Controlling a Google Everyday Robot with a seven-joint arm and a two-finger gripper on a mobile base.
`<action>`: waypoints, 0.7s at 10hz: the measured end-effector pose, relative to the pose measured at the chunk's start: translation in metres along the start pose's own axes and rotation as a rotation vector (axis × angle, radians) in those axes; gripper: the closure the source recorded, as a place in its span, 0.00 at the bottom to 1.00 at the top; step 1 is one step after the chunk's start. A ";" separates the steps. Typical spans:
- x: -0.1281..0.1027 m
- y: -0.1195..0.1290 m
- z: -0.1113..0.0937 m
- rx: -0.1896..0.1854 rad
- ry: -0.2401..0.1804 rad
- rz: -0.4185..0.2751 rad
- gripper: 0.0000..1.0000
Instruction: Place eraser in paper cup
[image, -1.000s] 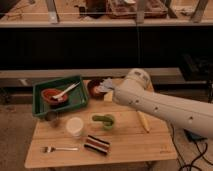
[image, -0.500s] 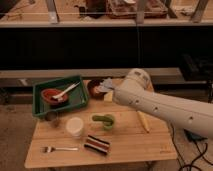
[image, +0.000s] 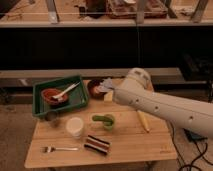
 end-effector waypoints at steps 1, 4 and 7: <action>-0.006 -0.003 0.006 -0.009 -0.067 -0.069 0.20; -0.038 -0.003 0.032 -0.032 -0.394 -0.395 0.20; -0.060 0.000 0.041 -0.026 -0.615 -0.601 0.20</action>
